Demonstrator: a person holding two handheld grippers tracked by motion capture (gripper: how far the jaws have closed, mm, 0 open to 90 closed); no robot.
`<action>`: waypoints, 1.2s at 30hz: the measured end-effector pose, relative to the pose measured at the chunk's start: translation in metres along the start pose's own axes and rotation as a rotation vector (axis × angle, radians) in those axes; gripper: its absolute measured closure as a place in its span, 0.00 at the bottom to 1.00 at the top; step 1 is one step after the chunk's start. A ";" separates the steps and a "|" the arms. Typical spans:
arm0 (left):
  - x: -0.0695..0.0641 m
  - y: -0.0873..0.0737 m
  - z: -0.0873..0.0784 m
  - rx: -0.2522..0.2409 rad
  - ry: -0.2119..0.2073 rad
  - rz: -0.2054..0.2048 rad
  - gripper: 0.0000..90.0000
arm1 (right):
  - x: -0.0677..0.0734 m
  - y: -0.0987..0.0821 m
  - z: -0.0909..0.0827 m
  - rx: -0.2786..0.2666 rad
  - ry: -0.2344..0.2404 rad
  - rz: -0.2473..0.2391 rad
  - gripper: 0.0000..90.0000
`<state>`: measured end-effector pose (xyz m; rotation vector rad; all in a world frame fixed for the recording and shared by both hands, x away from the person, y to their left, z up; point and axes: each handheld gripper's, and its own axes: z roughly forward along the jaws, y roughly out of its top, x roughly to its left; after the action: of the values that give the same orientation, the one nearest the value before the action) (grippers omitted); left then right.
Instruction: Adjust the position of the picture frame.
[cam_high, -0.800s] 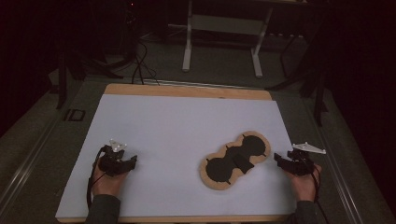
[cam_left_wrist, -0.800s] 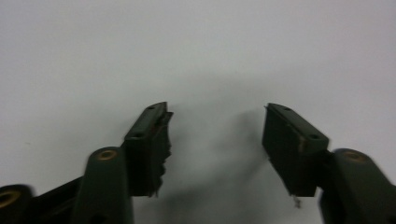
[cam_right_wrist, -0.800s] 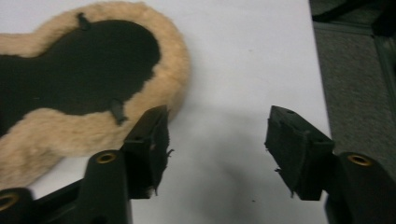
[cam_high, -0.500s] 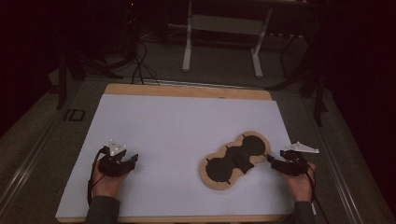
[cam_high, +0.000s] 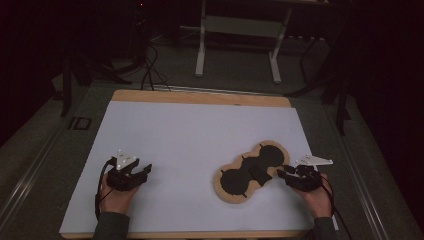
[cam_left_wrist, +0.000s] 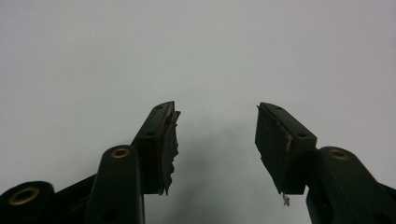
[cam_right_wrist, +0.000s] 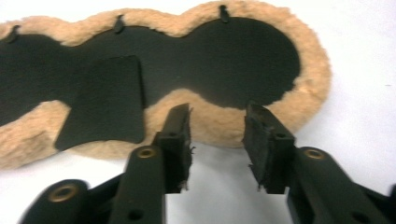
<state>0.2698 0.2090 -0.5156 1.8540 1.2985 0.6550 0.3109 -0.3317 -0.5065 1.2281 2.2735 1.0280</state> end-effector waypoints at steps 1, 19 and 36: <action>0.001 0.000 -0.001 -0.009 0.004 0.003 0.56 | 0.001 0.000 0.000 0.001 0.014 -0.005 0.79; 0.001 -0.001 -0.002 -0.007 -0.011 -0.018 0.63 | 0.009 -0.003 0.007 0.068 0.084 -0.075 0.97; -0.003 0.001 -0.004 -0.029 -0.051 -0.013 0.62 | 0.011 -0.006 0.019 0.141 0.098 -0.080 0.96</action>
<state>0.2660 0.2071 -0.5125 1.8261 1.2601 0.6127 0.3127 -0.3165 -0.5233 1.1527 2.4865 0.9312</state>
